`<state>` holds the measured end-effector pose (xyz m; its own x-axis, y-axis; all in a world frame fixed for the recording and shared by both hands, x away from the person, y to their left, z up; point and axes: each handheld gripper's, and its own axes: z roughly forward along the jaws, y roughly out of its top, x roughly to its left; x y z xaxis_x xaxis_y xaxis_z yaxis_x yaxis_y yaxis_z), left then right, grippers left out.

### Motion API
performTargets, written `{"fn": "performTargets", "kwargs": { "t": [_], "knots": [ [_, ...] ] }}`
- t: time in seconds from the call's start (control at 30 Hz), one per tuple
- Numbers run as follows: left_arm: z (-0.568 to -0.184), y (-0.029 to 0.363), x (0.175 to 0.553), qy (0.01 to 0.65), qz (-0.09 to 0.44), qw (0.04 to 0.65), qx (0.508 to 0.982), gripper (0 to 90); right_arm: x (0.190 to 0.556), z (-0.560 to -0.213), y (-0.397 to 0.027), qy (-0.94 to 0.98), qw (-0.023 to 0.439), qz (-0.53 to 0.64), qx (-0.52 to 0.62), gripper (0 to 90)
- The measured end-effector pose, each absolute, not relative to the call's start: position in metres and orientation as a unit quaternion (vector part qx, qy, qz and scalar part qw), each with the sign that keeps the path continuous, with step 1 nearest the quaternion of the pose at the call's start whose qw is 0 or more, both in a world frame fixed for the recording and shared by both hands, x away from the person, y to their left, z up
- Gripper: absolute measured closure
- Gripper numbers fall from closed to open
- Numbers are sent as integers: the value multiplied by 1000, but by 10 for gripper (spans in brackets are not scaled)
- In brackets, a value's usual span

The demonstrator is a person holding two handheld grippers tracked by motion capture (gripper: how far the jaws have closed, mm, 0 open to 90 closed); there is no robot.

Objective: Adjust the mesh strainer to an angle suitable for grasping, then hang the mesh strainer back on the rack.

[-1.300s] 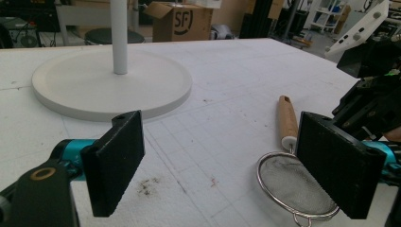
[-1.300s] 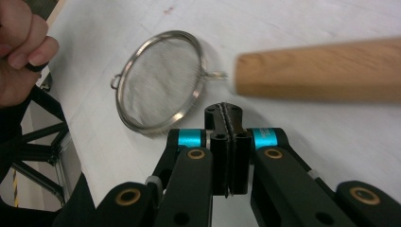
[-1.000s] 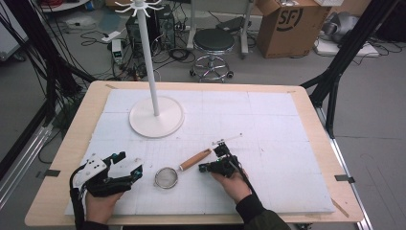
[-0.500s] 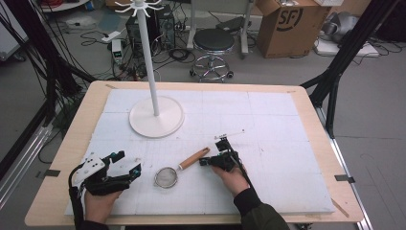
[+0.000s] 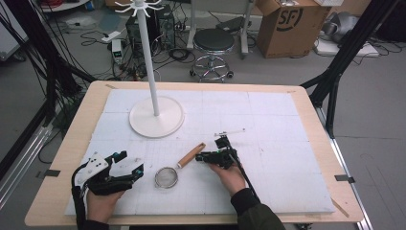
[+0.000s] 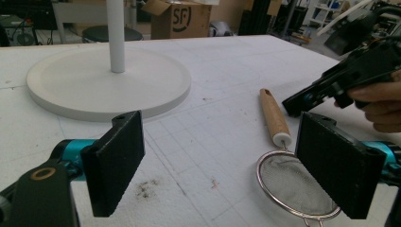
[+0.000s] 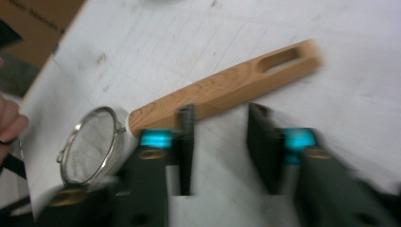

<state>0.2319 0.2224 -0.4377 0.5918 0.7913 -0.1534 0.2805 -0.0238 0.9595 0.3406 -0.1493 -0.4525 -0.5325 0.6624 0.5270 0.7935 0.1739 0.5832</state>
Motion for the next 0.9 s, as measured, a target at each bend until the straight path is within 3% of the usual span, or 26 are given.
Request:
{"fn": "performTargets", "kwargs": {
  "t": [0.07,0.13,0.33,0.6,0.9],
  "knots": [
    [-438,222,232,392,222,576,682,171,336,-447,-166,-751,72,-446,-482,515],
    [-438,222,233,392,220,576,682,171,333,-444,-183,-741,64,-449,-495,373],
    [-438,221,233,393,218,576,683,171,318,-439,-241,-713,37,-473,-516,208],
    [-436,207,234,379,200,577,695,171,293,-436,-288,-711,-10,-497,-498,178],
    [-429,188,246,367,164,591,699,171,289,-433,-302,-700,-25,-511,-498,173]
  ]
}}
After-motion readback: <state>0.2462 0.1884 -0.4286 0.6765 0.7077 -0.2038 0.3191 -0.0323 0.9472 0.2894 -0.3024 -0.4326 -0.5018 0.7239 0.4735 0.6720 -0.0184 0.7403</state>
